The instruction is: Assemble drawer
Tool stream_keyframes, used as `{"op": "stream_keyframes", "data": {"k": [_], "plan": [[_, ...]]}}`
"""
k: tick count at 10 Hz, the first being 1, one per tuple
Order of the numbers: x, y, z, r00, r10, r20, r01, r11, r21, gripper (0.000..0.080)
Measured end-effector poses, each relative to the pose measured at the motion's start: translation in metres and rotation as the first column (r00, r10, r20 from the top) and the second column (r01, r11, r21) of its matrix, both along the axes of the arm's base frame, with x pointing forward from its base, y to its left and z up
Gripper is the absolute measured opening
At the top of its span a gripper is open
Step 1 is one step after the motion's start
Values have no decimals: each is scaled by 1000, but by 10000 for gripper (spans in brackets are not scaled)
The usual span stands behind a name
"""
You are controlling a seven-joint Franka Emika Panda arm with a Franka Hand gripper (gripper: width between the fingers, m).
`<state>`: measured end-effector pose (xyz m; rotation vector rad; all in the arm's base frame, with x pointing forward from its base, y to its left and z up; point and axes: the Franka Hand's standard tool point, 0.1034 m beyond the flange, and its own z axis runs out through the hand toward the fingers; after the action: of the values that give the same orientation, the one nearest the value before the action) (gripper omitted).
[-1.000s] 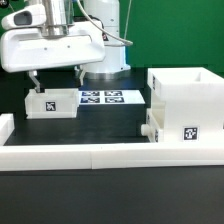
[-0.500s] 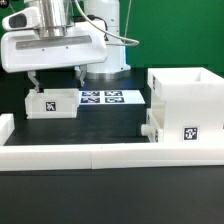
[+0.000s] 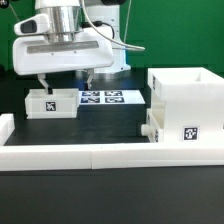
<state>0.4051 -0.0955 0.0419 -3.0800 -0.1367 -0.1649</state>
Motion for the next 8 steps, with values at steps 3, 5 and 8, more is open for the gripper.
{"op": "stream_keyframes", "data": {"k": [3,5,8], "plan": [[-12,-8,-6,1000,5,-10,-5,1000,-2,649],[-12,-7,-6,1000,8,-10,-8,1000,-2,649],[-16,7,-10,1000,-11,-2,11,1000,-7,649]]}}
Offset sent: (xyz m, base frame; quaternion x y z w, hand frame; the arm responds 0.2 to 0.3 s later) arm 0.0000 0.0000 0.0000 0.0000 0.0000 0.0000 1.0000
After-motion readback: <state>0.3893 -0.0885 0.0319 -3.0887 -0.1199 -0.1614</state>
